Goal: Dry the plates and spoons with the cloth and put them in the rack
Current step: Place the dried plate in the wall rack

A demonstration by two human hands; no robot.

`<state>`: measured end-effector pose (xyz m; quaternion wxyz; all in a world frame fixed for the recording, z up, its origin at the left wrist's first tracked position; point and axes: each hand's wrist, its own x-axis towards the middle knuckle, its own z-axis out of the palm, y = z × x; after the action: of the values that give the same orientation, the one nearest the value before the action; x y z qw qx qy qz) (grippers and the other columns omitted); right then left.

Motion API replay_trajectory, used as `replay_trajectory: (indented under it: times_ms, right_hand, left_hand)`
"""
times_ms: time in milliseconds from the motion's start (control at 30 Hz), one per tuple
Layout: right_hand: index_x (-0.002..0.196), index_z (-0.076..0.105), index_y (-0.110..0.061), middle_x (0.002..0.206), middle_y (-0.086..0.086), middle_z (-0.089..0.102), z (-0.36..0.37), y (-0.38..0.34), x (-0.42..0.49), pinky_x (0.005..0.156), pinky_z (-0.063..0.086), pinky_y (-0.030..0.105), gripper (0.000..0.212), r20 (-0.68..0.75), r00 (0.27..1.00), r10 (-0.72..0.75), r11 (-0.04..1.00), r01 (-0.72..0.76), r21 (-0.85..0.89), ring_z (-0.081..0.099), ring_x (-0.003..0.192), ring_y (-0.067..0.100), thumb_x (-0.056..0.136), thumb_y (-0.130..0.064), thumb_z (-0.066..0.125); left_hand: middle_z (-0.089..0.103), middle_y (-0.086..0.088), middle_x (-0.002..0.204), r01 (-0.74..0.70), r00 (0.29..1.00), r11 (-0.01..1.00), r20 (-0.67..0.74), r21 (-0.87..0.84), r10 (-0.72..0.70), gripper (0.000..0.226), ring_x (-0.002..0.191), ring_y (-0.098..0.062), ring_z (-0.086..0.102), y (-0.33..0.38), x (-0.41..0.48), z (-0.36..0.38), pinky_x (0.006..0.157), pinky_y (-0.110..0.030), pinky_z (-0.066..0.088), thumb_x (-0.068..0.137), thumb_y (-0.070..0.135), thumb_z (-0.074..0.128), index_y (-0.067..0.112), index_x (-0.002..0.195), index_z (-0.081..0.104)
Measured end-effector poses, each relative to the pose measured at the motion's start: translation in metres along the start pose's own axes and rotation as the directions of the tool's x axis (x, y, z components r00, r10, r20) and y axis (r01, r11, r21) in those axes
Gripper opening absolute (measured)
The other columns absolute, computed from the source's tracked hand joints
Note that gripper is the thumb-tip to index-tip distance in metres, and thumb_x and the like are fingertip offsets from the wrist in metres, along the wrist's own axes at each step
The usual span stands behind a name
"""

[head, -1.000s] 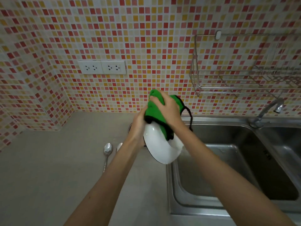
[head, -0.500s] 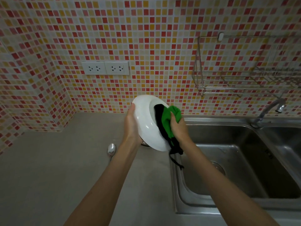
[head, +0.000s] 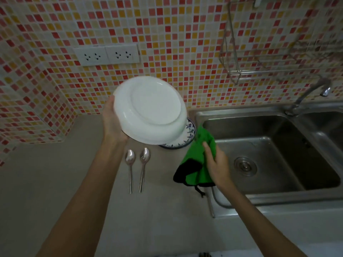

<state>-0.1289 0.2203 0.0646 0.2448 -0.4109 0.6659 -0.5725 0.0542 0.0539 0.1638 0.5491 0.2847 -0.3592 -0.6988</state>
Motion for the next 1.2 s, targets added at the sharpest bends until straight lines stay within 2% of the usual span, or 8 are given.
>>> replay_trajectory:
  times_ms: [200,367,567,667,800,867,1000,1200]
  right_hand:
    - [0.126,0.052,-0.016,0.116,0.007,0.066,0.031,0.081,-0.048,0.083,0.043,0.031,0.063,0.496,0.867,0.042,0.688,0.334,-0.644,0.064,0.101,0.025,0.097,-0.053,0.011]
    - [0.144,0.031,-0.023,0.148,0.012,0.038,0.057,0.118,-0.064,0.106,0.019,0.045,0.066,0.518,0.847,0.116,0.417,0.432,-0.800,0.038,0.135,0.030,0.094,-0.061,0.012]
    - [0.148,0.000,-0.027,0.158,0.000,-0.001,0.028,0.096,-0.057,0.119,0.003,0.038,0.080,0.419,0.907,-0.041,0.696,0.327,-0.639,0.000,0.146,0.018,0.084,-0.075,0.011]
    - [0.145,0.022,-0.022,0.152,0.000,0.028,-0.004,0.060,-0.036,0.115,0.021,0.031,0.071,0.082,0.979,-0.188,0.876,0.205,-0.436,0.023,0.140,0.010,0.090,-0.066,0.025]
    - [0.139,0.037,-0.014,0.138,0.002,0.047,-0.060,-0.016,0.034,0.102,0.040,0.018,0.057,-0.237,0.951,-0.197,0.980,0.199,-0.015,0.047,0.124,0.010,0.090,-0.040,0.054]
    - [0.141,0.033,-0.017,0.133,0.002,0.049,-0.091,-0.062,0.076,0.089,0.047,0.014,0.067,-0.171,0.976,-0.136,0.982,0.156,0.109,0.054,0.113,0.011,0.086,-0.046,0.057]
    - [0.139,0.038,-0.022,0.131,0.001,0.054,-0.165,-0.123,0.150,0.088,0.053,0.039,0.096,0.038,0.999,0.029,0.978,-0.036,0.204,0.057,0.115,0.021,0.062,-0.076,0.059]
    - [0.099,0.068,-0.010,0.094,0.003,0.075,-0.261,-0.142,0.212,0.080,0.056,0.038,0.029,0.140,0.989,0.047,0.929,-0.095,0.359,0.069,0.091,0.019,0.082,-0.033,0.068]
  left_hand:
    - [0.070,-0.005,0.100,0.053,0.998,0.998,0.049,-0.035,-0.051,0.034,0.096,-0.023,0.066,-0.008,0.007,-0.028,0.091,-0.040,0.053,0.093,0.029,0.037,0.014,0.106,0.065]
    - [0.075,-0.001,0.086,0.150,0.989,0.986,0.009,-0.073,-0.149,0.046,0.080,-0.017,0.072,-0.028,-0.002,-0.033,0.070,-0.031,0.058,0.098,0.029,0.031,0.018,0.087,0.074]
    - [0.073,0.000,0.084,0.182,0.983,0.980,0.051,-0.075,-0.179,0.039,0.079,-0.017,0.070,-0.031,-0.006,-0.002,0.070,-0.030,0.059,0.099,0.028,0.030,0.016,0.097,0.067]
    - [0.074,0.001,0.080,0.137,0.988,0.988,0.085,-0.067,-0.131,0.039,0.074,-0.016,0.071,-0.024,-0.006,0.031,0.067,-0.030,0.059,0.099,0.027,0.032,0.018,0.091,0.069]
    - [0.074,0.000,0.078,0.092,0.979,0.995,0.188,-0.040,-0.083,0.046,0.070,-0.017,0.071,-0.014,-0.005,0.093,0.060,-0.030,0.059,0.099,0.028,0.033,0.020,0.082,0.074]
    - [0.074,0.001,0.073,0.063,0.967,0.998,0.247,-0.008,-0.059,0.048,0.065,-0.016,0.071,-0.012,-0.005,0.129,0.057,-0.029,0.058,0.100,0.028,0.032,0.021,0.078,0.074]
    - [0.069,0.002,0.060,0.021,0.952,1.000,0.305,0.009,-0.022,0.048,0.053,-0.015,0.066,-0.017,0.004,0.208,0.052,-0.025,0.056,0.099,0.028,0.034,0.021,0.069,0.071]
    - [0.069,0.000,0.064,-0.066,0.916,0.992,0.401,0.108,0.018,0.032,0.056,-0.015,0.066,-0.039,0.027,0.317,0.057,-0.025,0.056,0.098,0.031,0.037,0.016,0.086,0.063]
